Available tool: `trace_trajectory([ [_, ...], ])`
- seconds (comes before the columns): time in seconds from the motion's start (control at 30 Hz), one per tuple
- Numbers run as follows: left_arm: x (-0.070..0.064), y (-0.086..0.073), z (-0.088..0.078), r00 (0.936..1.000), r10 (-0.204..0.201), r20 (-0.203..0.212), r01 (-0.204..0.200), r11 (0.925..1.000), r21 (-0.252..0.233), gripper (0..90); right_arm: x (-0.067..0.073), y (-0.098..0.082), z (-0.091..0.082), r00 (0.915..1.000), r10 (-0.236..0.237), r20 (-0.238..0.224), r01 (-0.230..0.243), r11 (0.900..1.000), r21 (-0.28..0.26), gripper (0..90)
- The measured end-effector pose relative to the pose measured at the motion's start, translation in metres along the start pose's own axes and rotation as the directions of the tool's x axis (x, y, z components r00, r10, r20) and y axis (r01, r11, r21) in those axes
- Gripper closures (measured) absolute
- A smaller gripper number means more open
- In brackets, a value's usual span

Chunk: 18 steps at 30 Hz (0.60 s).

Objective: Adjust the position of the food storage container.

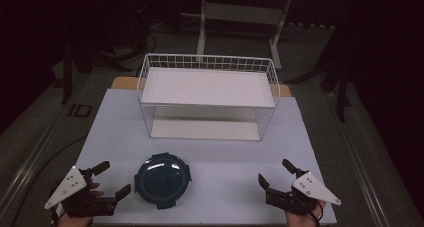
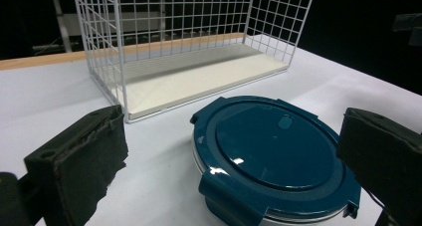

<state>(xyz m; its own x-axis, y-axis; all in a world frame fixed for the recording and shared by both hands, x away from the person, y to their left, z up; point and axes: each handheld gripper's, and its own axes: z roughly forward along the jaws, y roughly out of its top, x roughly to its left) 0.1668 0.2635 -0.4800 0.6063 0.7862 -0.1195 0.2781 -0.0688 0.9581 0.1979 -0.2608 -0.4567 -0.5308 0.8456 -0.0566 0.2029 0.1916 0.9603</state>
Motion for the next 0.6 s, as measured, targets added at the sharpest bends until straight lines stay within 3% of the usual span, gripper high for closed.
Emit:
trace_trajectory([
  [0.37,-0.0023,0.0015,-0.0008,1.0,-0.005,0.006,0.006,0.9999,-0.013,0.0,0.0008,0.0017,-0.0023,1.0,0.0,-0.006,0.0,1.0,-0.019,11.3],
  [0.6,-0.0054,0.0059,-0.0022,0.9993,-0.013,0.035,0.014,0.9992,-0.036,0.0,0.0009,0.0031,-0.0039,1.0,-0.002,-0.008,0.002,0.999,-0.038,11.3],
])
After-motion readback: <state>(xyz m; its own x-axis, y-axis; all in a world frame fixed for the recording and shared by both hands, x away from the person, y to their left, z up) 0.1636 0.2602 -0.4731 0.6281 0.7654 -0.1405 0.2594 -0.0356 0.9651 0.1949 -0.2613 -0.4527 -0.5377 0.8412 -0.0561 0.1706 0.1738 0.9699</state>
